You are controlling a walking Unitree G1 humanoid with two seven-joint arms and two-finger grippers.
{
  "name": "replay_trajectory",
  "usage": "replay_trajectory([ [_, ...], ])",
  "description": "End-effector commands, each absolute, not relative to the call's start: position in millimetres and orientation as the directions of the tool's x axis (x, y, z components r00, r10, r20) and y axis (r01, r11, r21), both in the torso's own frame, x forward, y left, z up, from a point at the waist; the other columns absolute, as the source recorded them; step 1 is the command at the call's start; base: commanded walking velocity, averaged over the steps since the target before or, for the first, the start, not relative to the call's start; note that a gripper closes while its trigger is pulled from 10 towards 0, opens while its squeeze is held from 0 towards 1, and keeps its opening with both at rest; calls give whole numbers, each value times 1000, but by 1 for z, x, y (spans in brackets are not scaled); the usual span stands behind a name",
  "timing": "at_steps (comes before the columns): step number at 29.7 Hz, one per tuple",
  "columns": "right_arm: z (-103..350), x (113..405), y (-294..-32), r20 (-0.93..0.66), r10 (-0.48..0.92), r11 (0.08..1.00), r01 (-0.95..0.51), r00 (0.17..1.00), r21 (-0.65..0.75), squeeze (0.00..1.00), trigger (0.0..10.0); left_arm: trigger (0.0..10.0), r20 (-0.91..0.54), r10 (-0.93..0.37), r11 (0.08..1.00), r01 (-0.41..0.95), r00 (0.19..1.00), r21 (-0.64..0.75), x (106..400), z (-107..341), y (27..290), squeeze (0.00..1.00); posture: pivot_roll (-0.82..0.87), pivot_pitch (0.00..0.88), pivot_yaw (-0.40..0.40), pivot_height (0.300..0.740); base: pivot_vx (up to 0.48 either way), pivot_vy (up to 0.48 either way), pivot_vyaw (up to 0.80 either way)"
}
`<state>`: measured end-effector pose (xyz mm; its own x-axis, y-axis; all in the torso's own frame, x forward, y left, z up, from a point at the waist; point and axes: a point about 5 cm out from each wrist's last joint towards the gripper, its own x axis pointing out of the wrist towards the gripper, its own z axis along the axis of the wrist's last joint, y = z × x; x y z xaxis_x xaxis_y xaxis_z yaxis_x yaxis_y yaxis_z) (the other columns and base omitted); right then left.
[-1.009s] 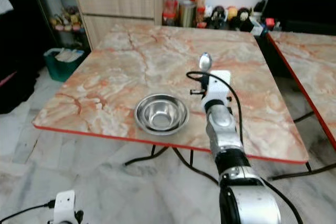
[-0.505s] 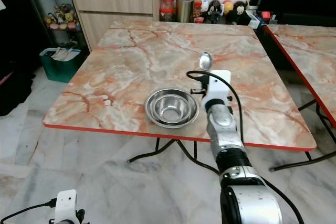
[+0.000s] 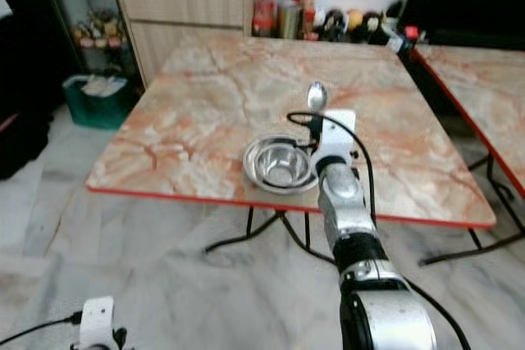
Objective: Setting the table
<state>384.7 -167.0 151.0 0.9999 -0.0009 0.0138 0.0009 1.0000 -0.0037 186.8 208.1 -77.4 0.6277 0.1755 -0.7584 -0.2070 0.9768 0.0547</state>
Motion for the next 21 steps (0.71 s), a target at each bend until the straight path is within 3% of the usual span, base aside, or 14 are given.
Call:
replay_trajectory([
  [1,145,383,-164,-5,3,1000,-3,1000,6,0,10000,10000,-758,197,972,-223,622,70,185,-77,217,0,66,0,12,740,0,0,0],
  [10,144,382,-165,-7,-2,1000,2,1000,14,0,10000,10000,-755,198,973,-219,625,74,186,-76,217,0,68,0,12,740,238,0,0],
  [16,144,382,-166,-5,-3,1000,3,1000,16,0,10000,10000,-754,197,973,-218,627,73,186,-76,217,0,68,0,13,740,273,0,-525],
  [21,144,382,-166,-4,-3,1000,3,1000,10,0,10000,10000,-751,197,973,-217,630,73,187,-76,216,0,69,0,12,740,277,0,0],
])
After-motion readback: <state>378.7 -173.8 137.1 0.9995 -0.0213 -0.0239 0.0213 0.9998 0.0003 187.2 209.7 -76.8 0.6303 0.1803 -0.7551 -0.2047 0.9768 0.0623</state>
